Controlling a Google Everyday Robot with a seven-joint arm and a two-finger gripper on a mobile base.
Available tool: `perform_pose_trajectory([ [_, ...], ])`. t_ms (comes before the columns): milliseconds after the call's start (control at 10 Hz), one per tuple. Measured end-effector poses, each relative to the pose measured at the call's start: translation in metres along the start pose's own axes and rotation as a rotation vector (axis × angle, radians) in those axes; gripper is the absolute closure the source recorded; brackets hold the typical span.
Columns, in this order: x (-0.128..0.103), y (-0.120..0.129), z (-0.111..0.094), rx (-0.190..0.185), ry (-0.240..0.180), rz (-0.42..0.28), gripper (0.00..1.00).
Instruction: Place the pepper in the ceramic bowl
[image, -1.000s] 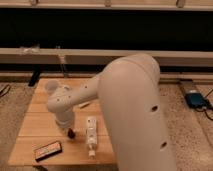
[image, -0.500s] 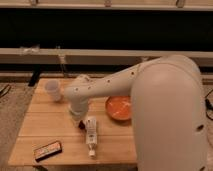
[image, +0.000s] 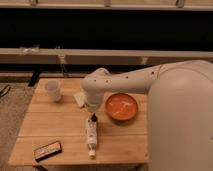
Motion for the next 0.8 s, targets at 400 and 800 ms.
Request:
perform_pose_trajectory([
  [400, 0.02, -0.05, 0.006, 0.006, -0.011, 0.092, 1.0],
  [800, 0.037, -0.075, -0.008, 0.025, -0.062, 0.169, 1.0],
])
